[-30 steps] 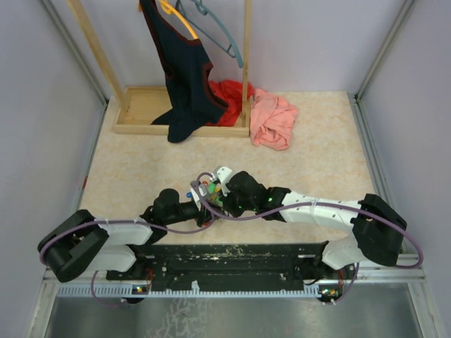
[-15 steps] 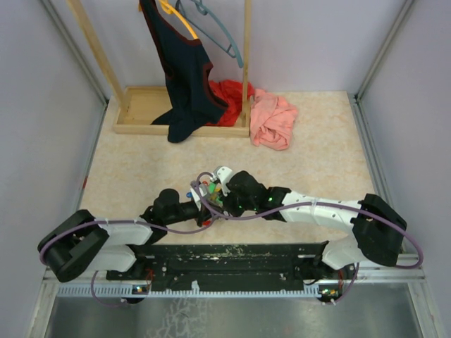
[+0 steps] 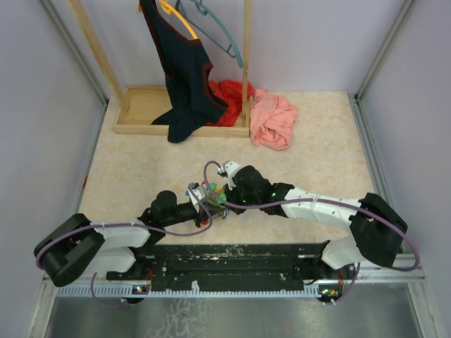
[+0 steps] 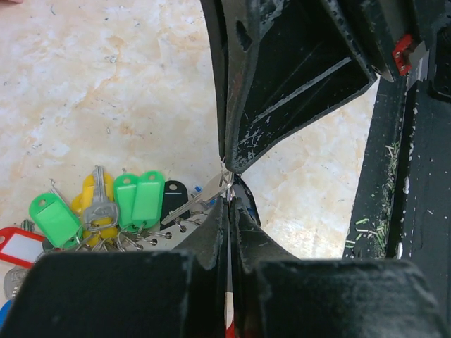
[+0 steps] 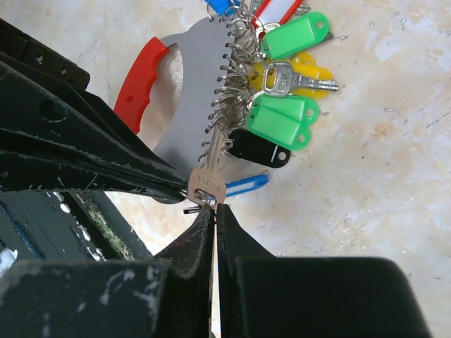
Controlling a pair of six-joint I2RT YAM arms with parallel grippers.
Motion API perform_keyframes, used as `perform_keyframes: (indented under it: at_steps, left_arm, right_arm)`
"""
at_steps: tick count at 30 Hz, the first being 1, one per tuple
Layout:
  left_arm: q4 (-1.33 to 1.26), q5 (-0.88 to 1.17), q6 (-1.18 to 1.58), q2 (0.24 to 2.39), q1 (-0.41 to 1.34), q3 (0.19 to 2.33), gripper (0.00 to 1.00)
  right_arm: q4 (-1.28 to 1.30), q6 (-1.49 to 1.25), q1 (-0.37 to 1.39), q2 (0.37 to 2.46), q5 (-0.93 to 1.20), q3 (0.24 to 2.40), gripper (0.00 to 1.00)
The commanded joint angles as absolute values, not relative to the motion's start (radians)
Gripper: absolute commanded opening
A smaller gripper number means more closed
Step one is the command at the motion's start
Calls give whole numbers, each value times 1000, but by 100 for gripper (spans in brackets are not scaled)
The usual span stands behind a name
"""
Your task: Put the keys on the keyring
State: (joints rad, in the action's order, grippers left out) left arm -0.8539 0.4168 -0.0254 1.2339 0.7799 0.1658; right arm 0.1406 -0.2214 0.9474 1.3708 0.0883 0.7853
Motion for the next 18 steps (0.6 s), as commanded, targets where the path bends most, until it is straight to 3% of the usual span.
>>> perform_keyframes:
  at_steps: [1,6,13,18]
  left_arm:
    - [-911,418,-43,1202,789,150,1]
    - [-870,397,-57,1176,790,153,1]
    - [-815,391,-79,1162,790,165,1]
    - [-807,415,-93,1159,789,169,1]
  right_arm:
    - [149,-259,908,1406,102,771,0]
    - [151,-248,878,1395,115,751,0]
    - [143,-159,871,1280,77,709,27]
    - [27,-53,872,1182,145,645,37]
